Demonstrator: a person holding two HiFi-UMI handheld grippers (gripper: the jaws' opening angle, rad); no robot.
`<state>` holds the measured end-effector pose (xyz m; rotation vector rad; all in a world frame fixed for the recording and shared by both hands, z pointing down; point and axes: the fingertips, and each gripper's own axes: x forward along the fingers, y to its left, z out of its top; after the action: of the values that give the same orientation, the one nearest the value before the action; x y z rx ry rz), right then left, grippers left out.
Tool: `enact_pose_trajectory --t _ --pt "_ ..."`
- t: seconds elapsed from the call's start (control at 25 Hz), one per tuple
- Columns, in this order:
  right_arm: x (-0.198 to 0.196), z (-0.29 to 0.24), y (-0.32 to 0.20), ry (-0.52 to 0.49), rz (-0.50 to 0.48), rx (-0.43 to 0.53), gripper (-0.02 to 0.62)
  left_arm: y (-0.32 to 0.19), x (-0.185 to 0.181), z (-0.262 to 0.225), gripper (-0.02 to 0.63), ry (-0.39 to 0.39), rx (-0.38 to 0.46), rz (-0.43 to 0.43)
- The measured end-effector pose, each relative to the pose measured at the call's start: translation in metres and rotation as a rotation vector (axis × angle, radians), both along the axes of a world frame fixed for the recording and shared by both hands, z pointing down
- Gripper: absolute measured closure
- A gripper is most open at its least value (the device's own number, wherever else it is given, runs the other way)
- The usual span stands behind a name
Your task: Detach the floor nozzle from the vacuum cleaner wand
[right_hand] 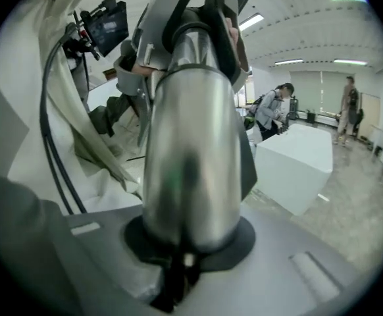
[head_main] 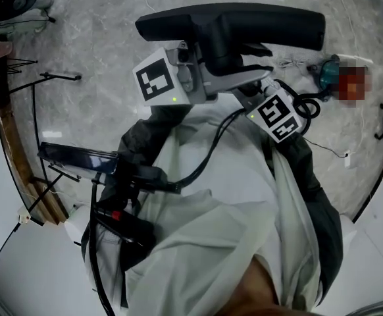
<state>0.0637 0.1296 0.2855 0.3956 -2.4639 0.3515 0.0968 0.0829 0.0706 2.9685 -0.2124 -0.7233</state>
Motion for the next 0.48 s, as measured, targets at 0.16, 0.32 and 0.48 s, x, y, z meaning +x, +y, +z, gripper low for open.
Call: enact_pose_trajectory --t 0.16,0.32,0.48 --pt "-0.005 0.001 -0.01 0.033 0.077 0.047 0.541 -0.011 -0.008 -0.001 0.54 0.005 -0.051 -0.059" --pt "-0.01 0.0 -0.003 0.009 0.031 0.063 0.54 -0.007 -0.015 -0.001 0.537 0.047 -0.091 -0.008" --pt "-0.008 -0.003 0.006 -0.03 -0.031 0.072 0.535 0.002 -0.007 -0.002 0.535 0.082 -0.155 0.155"
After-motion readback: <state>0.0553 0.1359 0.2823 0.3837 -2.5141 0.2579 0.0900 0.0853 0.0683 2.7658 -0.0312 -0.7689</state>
